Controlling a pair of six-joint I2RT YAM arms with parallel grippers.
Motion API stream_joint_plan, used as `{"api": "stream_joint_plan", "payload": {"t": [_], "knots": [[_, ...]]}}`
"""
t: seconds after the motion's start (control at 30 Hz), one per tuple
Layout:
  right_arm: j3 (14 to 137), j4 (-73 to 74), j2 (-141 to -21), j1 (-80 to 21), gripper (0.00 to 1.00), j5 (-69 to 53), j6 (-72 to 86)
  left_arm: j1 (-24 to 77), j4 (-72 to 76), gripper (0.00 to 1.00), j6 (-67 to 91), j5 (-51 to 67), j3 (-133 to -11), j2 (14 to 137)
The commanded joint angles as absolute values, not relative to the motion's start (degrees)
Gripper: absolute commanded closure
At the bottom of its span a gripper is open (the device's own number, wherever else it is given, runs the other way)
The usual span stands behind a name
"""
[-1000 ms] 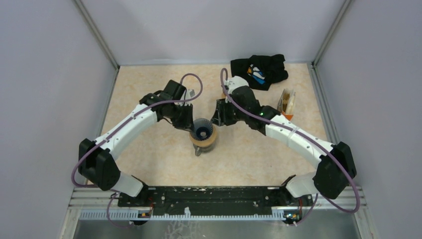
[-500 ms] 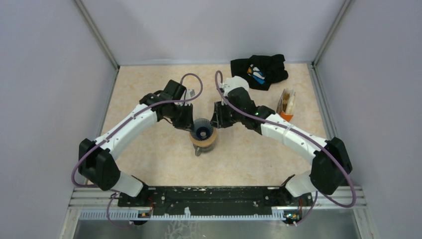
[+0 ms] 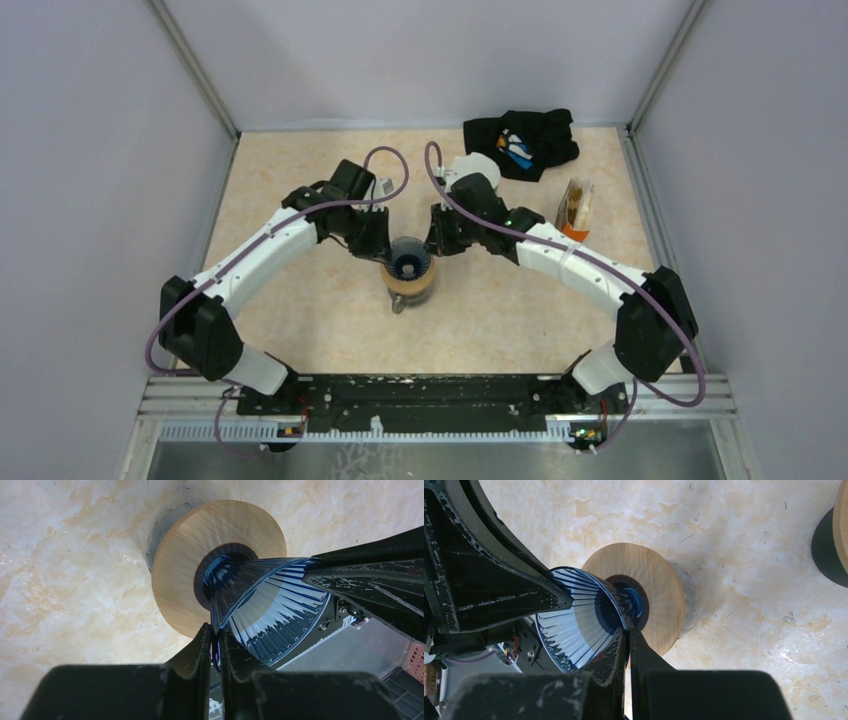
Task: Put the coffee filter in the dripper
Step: Press the coffee dripper onto the connecting ring.
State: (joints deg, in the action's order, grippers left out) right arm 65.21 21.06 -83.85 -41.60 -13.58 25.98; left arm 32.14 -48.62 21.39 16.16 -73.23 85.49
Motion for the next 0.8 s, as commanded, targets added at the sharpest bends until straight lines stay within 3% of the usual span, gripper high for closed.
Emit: {"api": "stream_joint_plan", "payload": {"t": [0.0,0.77], "knots": [[68.73,23.12,-85.55,-42.11,1.00,-11.48,25.08,32.49,-48.97,0.86,20.53,16.32,-73.68,87.19],[65.98,25.77,-90.05,-44.52,1.00,-5.81,23.50,32.43,-48.84,0.86,21.07,14.25,-67.95,88.39]]}}
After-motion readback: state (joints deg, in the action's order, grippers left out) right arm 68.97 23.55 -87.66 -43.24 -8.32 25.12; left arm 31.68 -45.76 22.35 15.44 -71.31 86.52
